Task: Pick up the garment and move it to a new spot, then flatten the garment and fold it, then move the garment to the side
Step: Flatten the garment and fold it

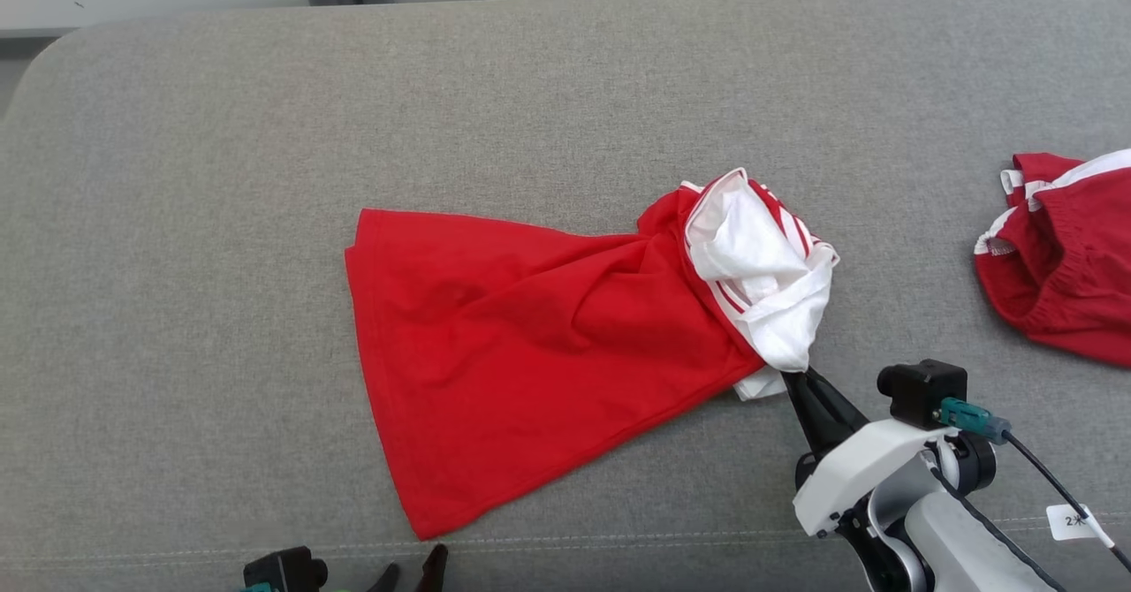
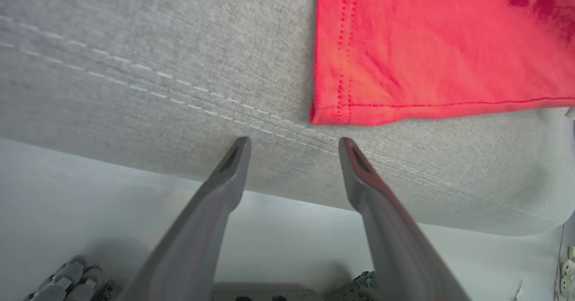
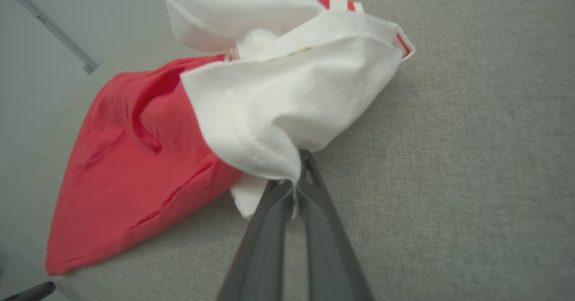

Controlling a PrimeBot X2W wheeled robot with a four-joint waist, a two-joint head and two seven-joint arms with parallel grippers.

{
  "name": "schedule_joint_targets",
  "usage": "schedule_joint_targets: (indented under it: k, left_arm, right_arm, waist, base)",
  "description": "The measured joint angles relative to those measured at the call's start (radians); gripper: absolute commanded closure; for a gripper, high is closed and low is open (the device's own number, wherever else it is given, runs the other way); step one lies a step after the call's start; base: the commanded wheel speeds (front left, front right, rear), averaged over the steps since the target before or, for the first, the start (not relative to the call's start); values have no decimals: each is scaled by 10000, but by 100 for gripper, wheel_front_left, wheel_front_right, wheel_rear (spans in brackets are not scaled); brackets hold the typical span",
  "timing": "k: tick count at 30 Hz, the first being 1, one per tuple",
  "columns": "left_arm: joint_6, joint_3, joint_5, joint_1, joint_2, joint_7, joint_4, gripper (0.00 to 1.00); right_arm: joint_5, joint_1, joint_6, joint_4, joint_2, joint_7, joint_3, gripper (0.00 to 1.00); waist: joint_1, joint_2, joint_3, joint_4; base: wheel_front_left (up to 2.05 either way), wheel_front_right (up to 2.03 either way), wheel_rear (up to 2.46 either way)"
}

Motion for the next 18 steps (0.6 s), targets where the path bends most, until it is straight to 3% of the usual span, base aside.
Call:
schedule_joint_targets:
  k: [5, 10, 18]
  left_arm:
    - [59, 234, -199, 142, 23, -8, -278, 0]
    - [-215, 518, -976, 157, -477, -17, -734, 0]
    - [-221, 723, -1269, 205, -468, 31, -729, 0]
  right_arm:
    - [-2, 8, 0, -52, -6, 10, 59, 100]
    - [-13, 8, 6, -100, -35, 98, 132, 100]
    - [-36, 7, 12, -159, -119, 178, 178, 100]
  waist:
    - [0, 0, -9, 75]
    - [0, 0, -17, 93]
    - [0, 0, -6, -29]
  base:
    - [0, 0, 0]
    - [0, 0, 0]
    - [0, 0, 0]
